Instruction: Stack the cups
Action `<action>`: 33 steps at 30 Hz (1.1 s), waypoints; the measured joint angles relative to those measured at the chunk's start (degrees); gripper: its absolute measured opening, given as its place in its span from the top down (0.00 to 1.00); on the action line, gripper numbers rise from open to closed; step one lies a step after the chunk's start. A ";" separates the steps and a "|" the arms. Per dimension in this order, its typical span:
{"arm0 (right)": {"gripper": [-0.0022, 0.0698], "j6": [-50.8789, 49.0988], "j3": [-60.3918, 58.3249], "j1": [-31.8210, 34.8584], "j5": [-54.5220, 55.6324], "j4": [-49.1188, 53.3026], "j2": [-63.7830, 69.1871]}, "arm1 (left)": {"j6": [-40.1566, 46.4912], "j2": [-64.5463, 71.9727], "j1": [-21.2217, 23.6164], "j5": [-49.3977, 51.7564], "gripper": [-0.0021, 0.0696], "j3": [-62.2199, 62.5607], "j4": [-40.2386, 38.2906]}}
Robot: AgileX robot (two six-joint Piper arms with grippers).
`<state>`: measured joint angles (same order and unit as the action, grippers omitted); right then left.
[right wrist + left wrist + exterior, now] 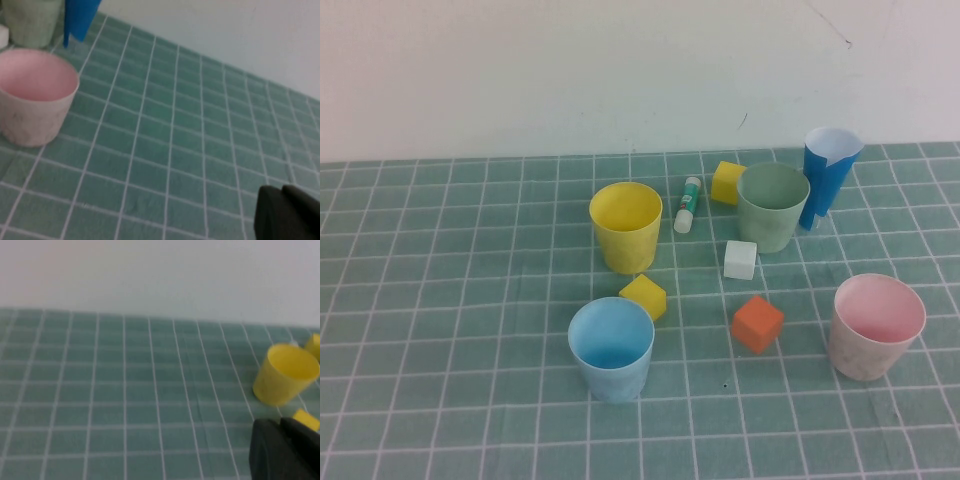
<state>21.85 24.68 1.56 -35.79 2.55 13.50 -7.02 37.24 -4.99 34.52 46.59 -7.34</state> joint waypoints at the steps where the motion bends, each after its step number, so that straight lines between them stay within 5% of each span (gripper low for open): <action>1: 0.97 0.00 0.00 0.00 -1.31 -0.62 0.44 | 1.87 2.76 0.00 1.85 0.97 1.04 -2.45; 10: 0.97 0.22 0.12 0.00 -9.53 -4.46 0.60 | 33.81 23.19 0.00 8.99 0.97 4.74 -33.45; 19: 0.97 1.30 -1.73 0.00 -7.59 -4.59 0.60 | 40.14 39.34 -8.14 -0.76 0.94 13.83 -33.65; 23: 0.97 2.14 -2.48 0.00 -5.93 -4.59 0.60 | 40.40 46.77 -11.56 0.77 0.74 21.37 -31.06; 28: 0.97 2.30 -2.48 0.00 -5.49 -4.59 0.60 | 39.88 55.60 -12.33 2.99 0.33 31.17 -27.46; 33: 0.97 2.55 -2.48 0.00 -5.49 -4.59 0.60 | 37.71 63.25 -12.41 3.05 0.26 38.51 -20.97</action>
<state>24.40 22.20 1.56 -41.27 -2.04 14.09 30.69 100.49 -17.40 37.58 85.10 -28.31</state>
